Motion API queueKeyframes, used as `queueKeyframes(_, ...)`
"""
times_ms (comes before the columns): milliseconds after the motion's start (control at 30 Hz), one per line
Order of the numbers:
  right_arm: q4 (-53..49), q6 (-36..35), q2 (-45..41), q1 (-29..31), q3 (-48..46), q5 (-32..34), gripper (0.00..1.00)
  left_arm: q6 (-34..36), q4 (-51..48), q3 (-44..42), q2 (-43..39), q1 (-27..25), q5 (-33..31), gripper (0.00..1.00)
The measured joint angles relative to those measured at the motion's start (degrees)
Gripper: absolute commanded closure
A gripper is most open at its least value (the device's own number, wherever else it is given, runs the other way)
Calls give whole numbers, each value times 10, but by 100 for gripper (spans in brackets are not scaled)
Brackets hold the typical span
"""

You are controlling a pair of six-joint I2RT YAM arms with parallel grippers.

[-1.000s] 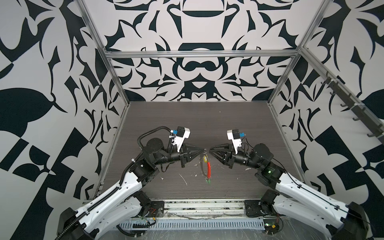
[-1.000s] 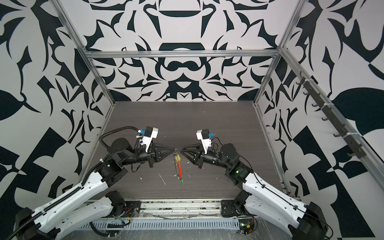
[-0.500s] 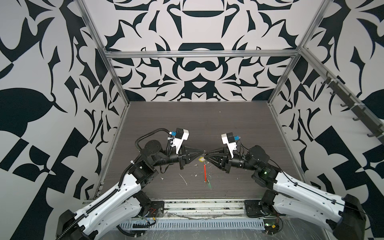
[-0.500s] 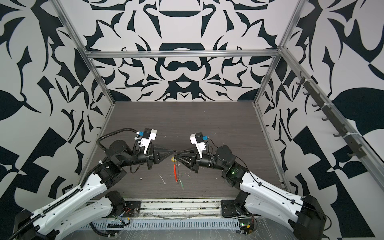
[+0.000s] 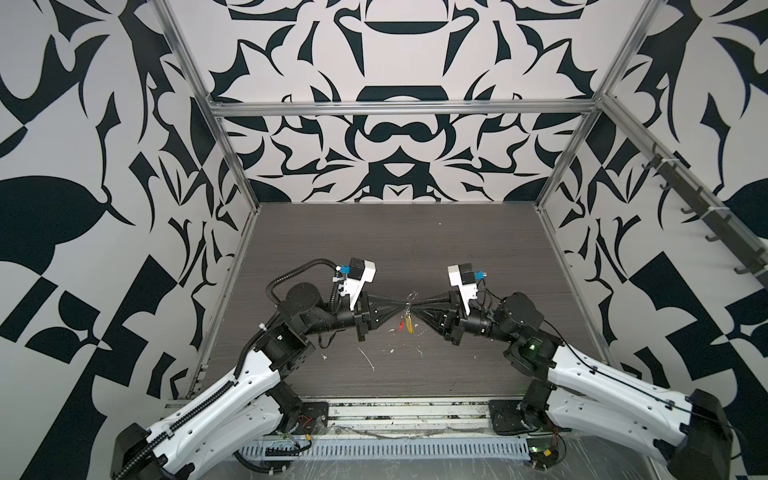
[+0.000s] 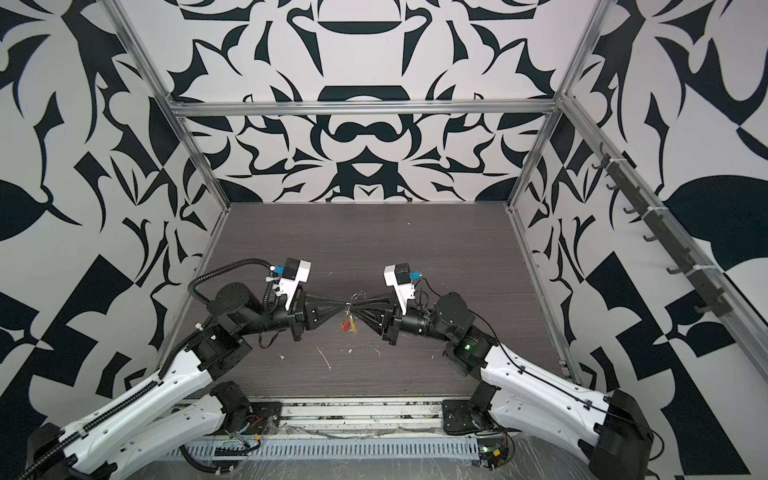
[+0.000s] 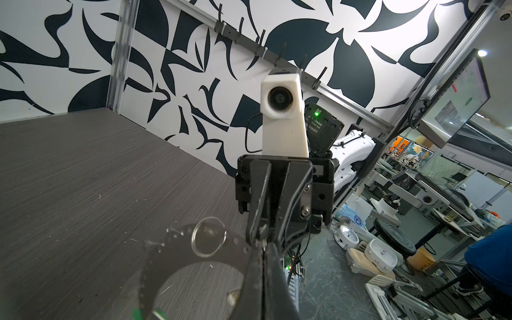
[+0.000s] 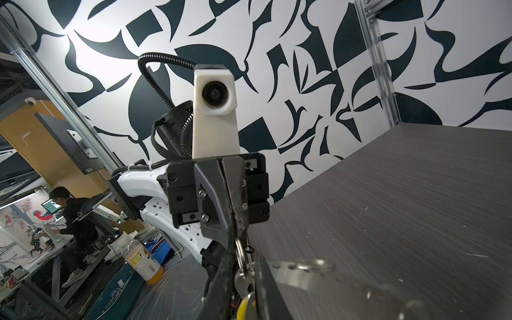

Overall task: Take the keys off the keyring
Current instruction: 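Grasp the hanging keyring with the right gripper beside the left gripper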

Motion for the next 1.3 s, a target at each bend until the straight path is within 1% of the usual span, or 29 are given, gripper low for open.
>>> queueKeyframes(133, 8, 5, 8, 4, 0, -1, 94, -1, 0, 0, 0, 0, -2, 100)
queueKeyframes(200, 11, 4, 7, 4, 0, -3, 100, -3, 0, 0, 0, 0, -4, 100)
queueKeyframes(333, 12, 4, 7, 5, 2, -3, 100, -8, 3, 0, 0, 0, -4, 100)
queueKeyframes(367, 11, 4, 7, 5, 2, -3, 100, -9, 4, 0, 0, 0, -5, 99)
queueKeyframes(433, -7, 3, 7, 5, 10, -2, 100, -12, 3, 0, 0, 0, -8, 77)
queueKeyframes(467, -18, 1, 6, 5, 15, 0, 100, -11, 3, 0, 0, 0, -9, 69)
queueKeyframes(500, -40, -2, 5, 5, 23, 3, 100, -12, 2, 0, 0, 0, -12, 63)
queueKeyframes(533, -64, -9, 2, 6, 30, 7, 100, -14, -2, 0, 0, 0, -14, 59)
queueKeyframes(633, -157, -34, -10, 7, 60, 21, 100, -14, -23, 0, -7, -1, -21, 54)
queueKeyframes(733, -254, -67, -9, 7, 105, 24, 100, -12, -47, 0, -21, -1, -27, 53)
queueKeyframes(867, -377, -120, 24, 7, 182, -6, 100, -4, -77, 0, -34, -1, -30, 56)
queueKeyframes(1033, -512, -193, 82, 7, 270, -59, 100, 7, -110, 0, -37, -1, -30, 65)
queueKeyframes(1100, -555, -217, 96, 7, 292, -70, 100, 10, -117, 0, -37, -1, -30, 70)
queueKeyframes(1167, -592, -239, 101, 6, 308, -76, 100, 13, -122, 0, -37, -1, -26, 72)
queueKeyframes(1300, -645, -269, 101, 2, 329, -77, 100, 16, -125, 0, -35, -1, -13, 73)
